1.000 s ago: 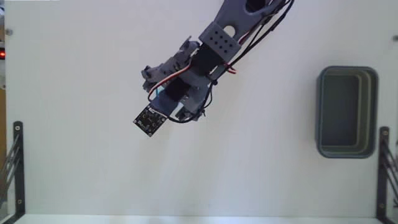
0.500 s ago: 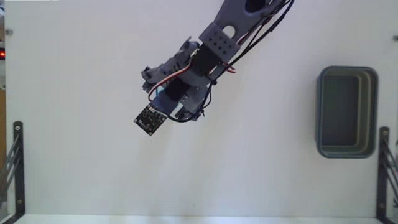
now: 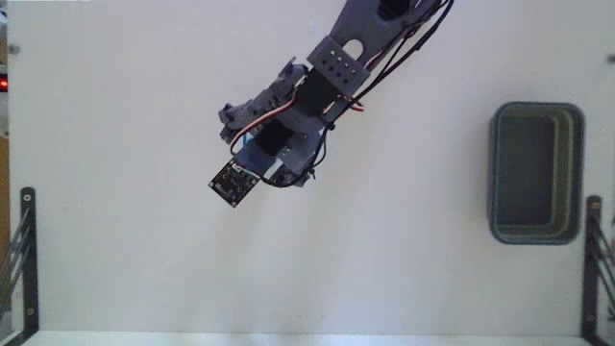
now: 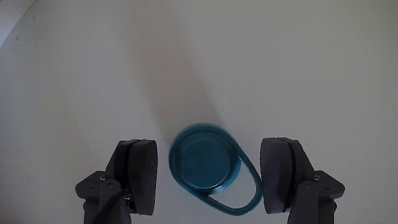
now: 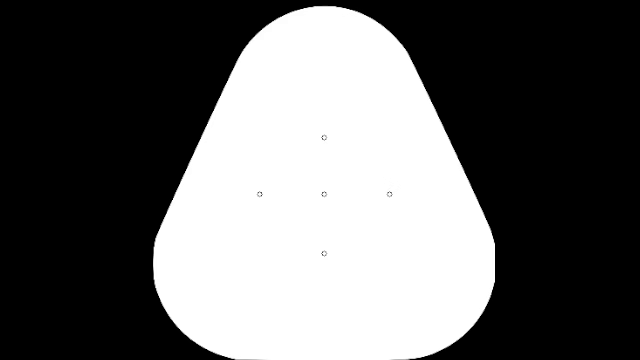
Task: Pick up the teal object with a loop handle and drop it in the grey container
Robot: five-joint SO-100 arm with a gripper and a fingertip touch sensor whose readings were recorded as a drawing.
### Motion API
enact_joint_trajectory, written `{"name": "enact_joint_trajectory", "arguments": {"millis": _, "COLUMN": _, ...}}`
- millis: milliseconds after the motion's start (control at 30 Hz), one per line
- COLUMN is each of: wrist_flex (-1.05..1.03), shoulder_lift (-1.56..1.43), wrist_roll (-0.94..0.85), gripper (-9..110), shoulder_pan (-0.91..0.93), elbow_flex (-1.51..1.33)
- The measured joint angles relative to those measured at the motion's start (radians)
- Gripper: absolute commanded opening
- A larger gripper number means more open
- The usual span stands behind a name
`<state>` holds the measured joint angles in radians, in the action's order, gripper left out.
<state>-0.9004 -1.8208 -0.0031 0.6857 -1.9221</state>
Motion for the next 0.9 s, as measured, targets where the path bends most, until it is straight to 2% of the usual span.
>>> {"name": "enact_joint_trajectory", "arguments": {"millis": 900, "wrist_flex": 0.129, "shoulder_lift": 0.009, "wrist_roll": -0.002, "gripper": 110, "shoulder_pan": 0.000, "elbow_flex": -0.107}}
